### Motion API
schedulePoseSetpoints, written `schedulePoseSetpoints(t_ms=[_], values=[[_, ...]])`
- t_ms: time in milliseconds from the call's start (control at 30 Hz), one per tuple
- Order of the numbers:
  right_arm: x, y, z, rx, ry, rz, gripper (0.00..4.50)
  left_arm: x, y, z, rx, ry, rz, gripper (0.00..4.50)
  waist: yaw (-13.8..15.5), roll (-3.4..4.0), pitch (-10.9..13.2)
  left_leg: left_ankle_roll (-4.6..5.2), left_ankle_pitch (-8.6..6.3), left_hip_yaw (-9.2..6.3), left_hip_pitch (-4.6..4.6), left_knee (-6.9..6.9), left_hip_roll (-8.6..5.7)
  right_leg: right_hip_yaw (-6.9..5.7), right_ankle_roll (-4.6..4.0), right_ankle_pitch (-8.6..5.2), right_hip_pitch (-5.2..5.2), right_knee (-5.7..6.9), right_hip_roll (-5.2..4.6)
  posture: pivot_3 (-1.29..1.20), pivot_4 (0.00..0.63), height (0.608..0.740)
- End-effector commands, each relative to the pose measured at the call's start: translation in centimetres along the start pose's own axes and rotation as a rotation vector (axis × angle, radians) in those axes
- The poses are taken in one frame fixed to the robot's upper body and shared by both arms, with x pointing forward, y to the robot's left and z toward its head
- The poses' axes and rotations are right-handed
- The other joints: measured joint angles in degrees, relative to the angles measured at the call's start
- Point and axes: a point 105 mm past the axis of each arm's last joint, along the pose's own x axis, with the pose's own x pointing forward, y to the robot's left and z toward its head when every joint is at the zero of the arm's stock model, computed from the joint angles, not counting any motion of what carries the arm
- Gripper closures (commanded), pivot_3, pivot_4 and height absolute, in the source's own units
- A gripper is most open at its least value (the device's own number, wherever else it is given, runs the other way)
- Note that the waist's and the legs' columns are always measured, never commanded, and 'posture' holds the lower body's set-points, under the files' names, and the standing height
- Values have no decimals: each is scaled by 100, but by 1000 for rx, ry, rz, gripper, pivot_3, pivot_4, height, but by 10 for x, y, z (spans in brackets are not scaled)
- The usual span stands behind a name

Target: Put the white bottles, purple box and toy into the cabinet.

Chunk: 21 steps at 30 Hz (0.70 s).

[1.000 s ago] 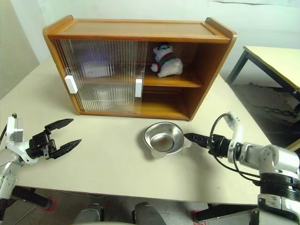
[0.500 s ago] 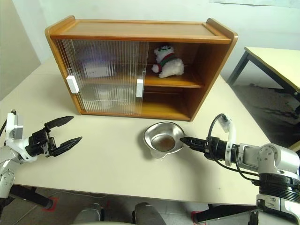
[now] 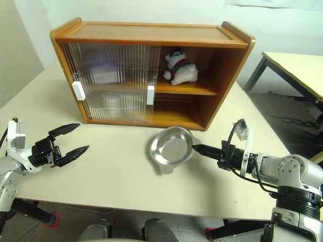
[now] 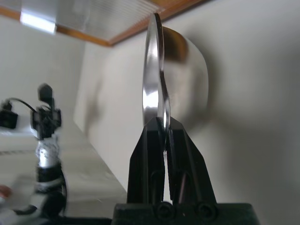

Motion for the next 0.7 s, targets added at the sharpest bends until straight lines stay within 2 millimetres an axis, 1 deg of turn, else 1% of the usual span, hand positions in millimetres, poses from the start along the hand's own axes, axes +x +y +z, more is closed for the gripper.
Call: schedulePoseSetpoints(t_ms=[33, 100, 167, 267, 300, 400, 467, 567, 700], values=[[2, 14, 17, 40, -114, 108, 4468, -3, 0, -4, -5, 13, 3, 0, -3, 0, 0, 0, 0, 0, 0, -1, 1, 0, -1, 0, -2, 0, 0, -147, 0, 740], [6, 20, 30, 61, -206, 167, 4468, -2, 0, -3, -2, 14, 0, 0, -10, 0, -1, 0, 0, 1, -1, -4, 4, 0, -5, 1, -8, 1, 0, -147, 0, 740], [8, 21, 37, 74, -257, 171, 4468, -1, 0, -1, 1, 13, -3, 0, -2, 2, -2, 1, -1, 1, -3, -8, 7, -1, -10, 3, -16, 4, 2, -147, 0, 740], [13, 16, 38, 93, -285, 136, 4468, 2, -1, 2, 3, 12, -8, 0, 36, 2, -2, 6, -4, -6, -7, -11, 8, -5, -18, 2, -17, 4, 2, -150, 0, 740], [15, 14, 39, 97, -301, 127, 4468, 2, -1, 2, 3, 12, -9, 0, 42, 2, -2, 8, -5, -16, -7, -13, 6, -6, -37, 8, -17, 5, 2, -152, 0, 740], [22, 4, 41, 110, -351, 69, 4468, 3, 0, 3, 4, 13, -10, 0, 32, 3, -2, 20, -12, -22, -8, -16, 6, -8, -50, 10, -18, 5, 3, -152, 0, 740], [26, 1, 41, 115, -370, 51, 4468, 3, 0, 3, 3, 13, -10, 0, 26, 5, -2, 27, -16, -22, -9, -16, 6, -12, -34, 13, -19, 5, 5, -154, 0, 740], [33, -5, 49, 144, -445, 31, 4468, 3, 1, 3, 1, 14, -12, 0, 17, 6, -2, 39, -23, -23, -8, -16, 7, -13, 19, 15, -19, 5, 8, -155, 0, 740], [42, -12, 60, 149, -524, -13, 4468, 3, 1, 3, 1, 13, -19, 0, -15, 11, -3, 42, -25, -23, -7, -15, 10, -13, 17, 16, -22, 6, 7, -155, 0, 740]])
